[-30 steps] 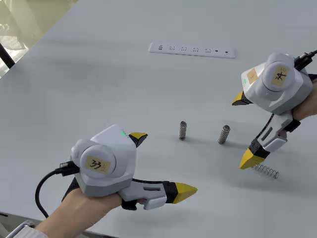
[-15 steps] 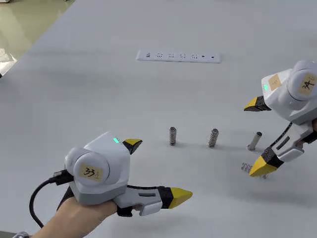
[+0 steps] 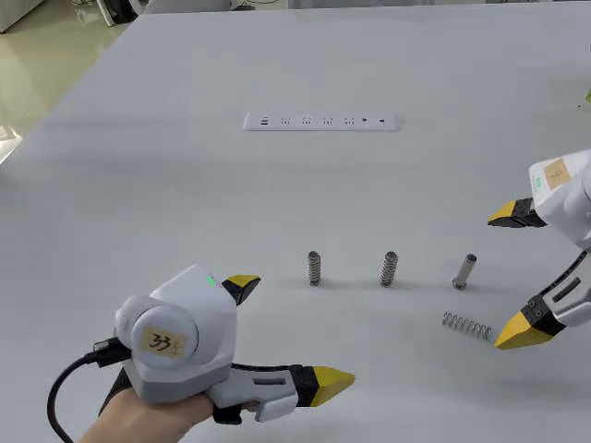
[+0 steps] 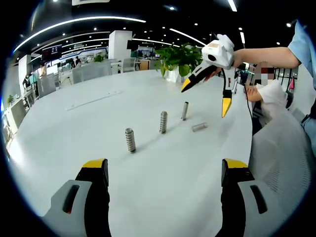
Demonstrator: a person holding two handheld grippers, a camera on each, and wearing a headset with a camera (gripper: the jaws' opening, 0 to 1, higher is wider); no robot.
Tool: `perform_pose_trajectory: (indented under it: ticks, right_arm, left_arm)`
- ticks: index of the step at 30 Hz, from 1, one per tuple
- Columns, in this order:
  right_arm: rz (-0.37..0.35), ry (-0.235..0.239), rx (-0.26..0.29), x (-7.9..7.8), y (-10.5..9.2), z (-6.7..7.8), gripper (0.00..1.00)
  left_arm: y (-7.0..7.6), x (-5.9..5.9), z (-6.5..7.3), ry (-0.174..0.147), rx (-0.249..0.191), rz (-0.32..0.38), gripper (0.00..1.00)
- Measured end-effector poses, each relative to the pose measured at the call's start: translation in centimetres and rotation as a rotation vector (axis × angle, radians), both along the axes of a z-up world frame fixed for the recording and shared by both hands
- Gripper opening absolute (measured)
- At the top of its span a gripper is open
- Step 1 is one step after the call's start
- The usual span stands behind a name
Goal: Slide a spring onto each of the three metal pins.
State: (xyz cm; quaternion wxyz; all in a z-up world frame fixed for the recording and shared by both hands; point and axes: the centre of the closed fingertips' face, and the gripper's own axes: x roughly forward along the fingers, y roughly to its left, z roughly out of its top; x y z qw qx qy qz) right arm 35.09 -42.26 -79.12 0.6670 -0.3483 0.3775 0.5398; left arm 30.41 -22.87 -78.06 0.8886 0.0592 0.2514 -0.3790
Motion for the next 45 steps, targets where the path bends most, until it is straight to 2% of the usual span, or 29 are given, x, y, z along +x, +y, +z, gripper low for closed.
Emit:
perform_pose_trajectory:
  ticks: [8, 11, 13, 16, 22, 28, 32, 34, 39, 43, 45]
  right_arm:
    - [-0.062, -0.010, 0.049, -1.5, -1.6, 0.8, 0.98]
    - [-0.110, -0.015, 0.084, -1.9, -2.3, 1.0, 0.99]
    - [-0.146, -0.003, 0.116, -2.7, -2.7, 1.0, 0.99]
    - [-0.174, -0.007, 0.125, -3.6, -3.6, 0.9, 0.99]
    - [-0.266, -0.015, 0.180, -5.2, -5.1, 0.8, 0.99]
    - [-0.330, -0.045, 0.246, -5.8, -5.4, 1.4, 0.99]
    - [-0.357, -0.068, 0.267, -6.1, -5.8, 1.8, 0.99]
    - [-0.370, -0.062, 0.280, -6.3, -5.9, 1.9, 0.99]
    - [-0.390, -0.063, 0.287, -6.7, -6.5, 1.6, 0.99]
    - [-0.398, -0.062, 0.291, -6.9, -6.6, 1.5, 0.99]
    - [-0.404, -0.063, 0.301, -6.9, -6.6, 1.6, 0.99]
  left_arm:
    - [-0.3, -0.1, 0.2, -0.003, 0.010, -0.015, 0.94]
    - [-0.4, -0.1, 0.3, -0.004, 0.012, -0.019, 0.94]
    - [-0.4, -0.1, 0.3, -0.004, 0.013, -0.020, 0.94]
    - [-0.5, -0.2, 0.3, -0.004, 0.016, -0.023, 0.94]
    - [-0.6, -0.3, 0.2, -0.002, 0.022, -0.026, 0.94]
    - [-0.7, -0.6, 0.2, -0.001, 0.029, -0.036, 0.94]
    - [-0.9, -0.8, 0.2, -0.002, 0.046, -0.056, 0.94]
    - [-1.0, -0.8, 0.3, -0.002, 0.047, -0.062, 0.94]
    - [-1.5, -0.9, 0.3, 0.001, 0.060, -0.090, 0.94]
    - [-2.6, -1.2, 0.5, -0.002, 0.076, -0.155, 0.94]
    - [-3.2, -1.4, 0.5, -0.004, 0.099, -0.196, 0.93]
